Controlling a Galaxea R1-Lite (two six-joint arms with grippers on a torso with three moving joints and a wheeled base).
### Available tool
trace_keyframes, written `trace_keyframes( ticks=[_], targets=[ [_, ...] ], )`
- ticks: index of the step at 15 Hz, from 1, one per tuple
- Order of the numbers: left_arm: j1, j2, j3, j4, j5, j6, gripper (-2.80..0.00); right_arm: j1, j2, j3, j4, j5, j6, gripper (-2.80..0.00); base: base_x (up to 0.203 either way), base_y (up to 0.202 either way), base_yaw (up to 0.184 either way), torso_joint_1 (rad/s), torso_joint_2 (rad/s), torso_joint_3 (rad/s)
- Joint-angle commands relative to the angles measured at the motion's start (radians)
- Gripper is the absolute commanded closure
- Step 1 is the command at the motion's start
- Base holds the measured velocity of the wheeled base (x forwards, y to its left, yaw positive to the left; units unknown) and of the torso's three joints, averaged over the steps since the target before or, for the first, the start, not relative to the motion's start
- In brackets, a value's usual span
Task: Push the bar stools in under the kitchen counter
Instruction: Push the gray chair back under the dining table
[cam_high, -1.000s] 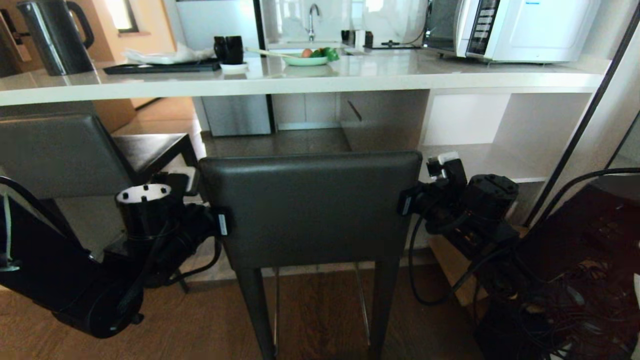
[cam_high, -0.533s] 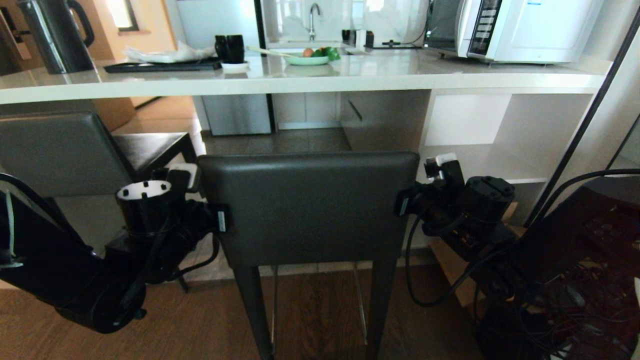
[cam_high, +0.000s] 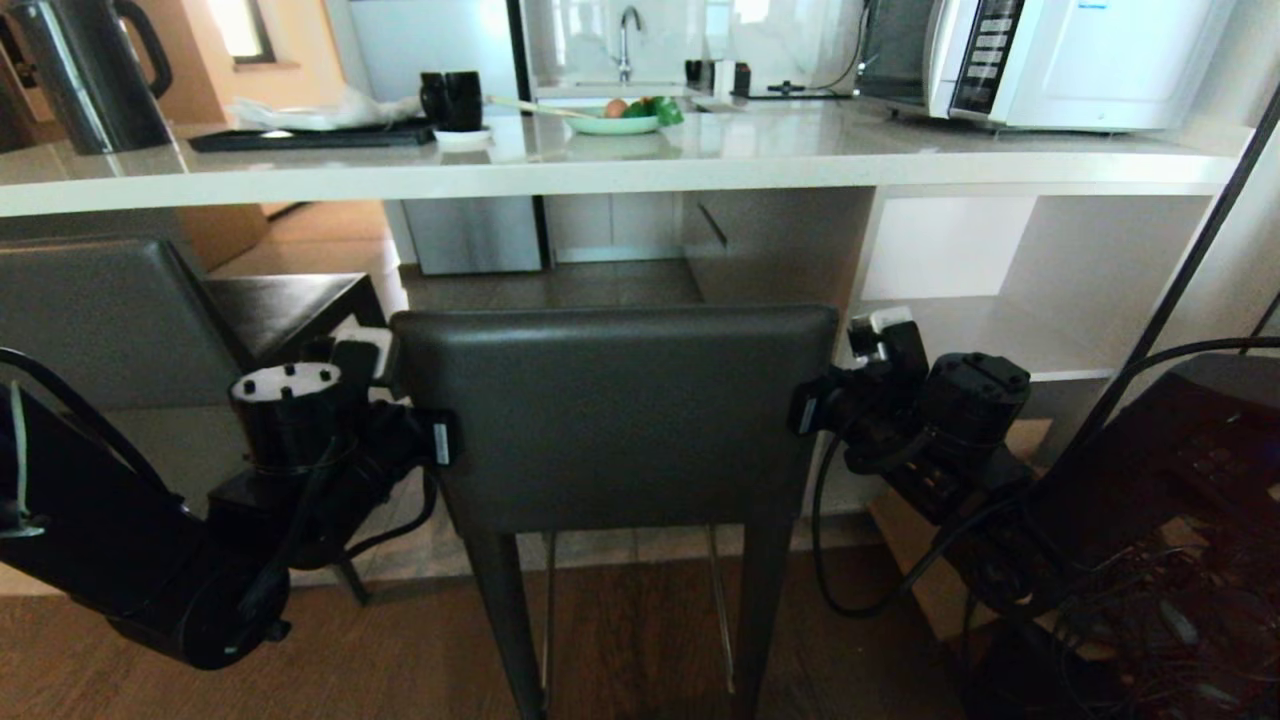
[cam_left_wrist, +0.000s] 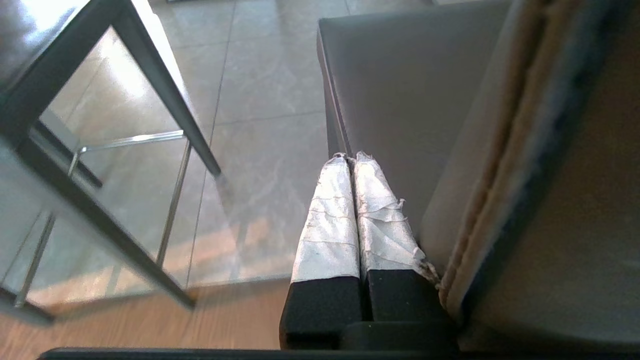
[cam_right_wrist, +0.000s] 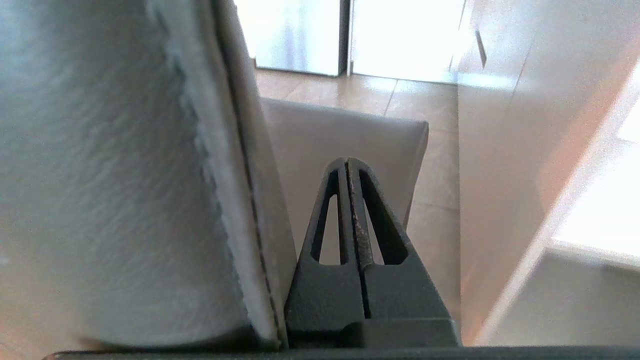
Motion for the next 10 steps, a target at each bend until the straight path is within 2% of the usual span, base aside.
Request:
trace_keyframes(
  ticks=[1, 10],
  targets=[
    [0.000, -0.002, 0.002, -0.006, 0.001, -0.002, 0.00, -0.004, -0.009, 0.008, -0.009, -0.002, -0.001, 0.00, 0.202, 0.000, 0.000, 0.003, 0.00, 0.006],
    [0.002, -0.005, 0.002, -0.006, 0.001, 0.000, 0.00, -0.004, -0.015, 0.007, -0.009, -0.002, -0.003, 0.00, 0.190, 0.000, 0.001, 0.004, 0.00, 0.003]
  ],
)
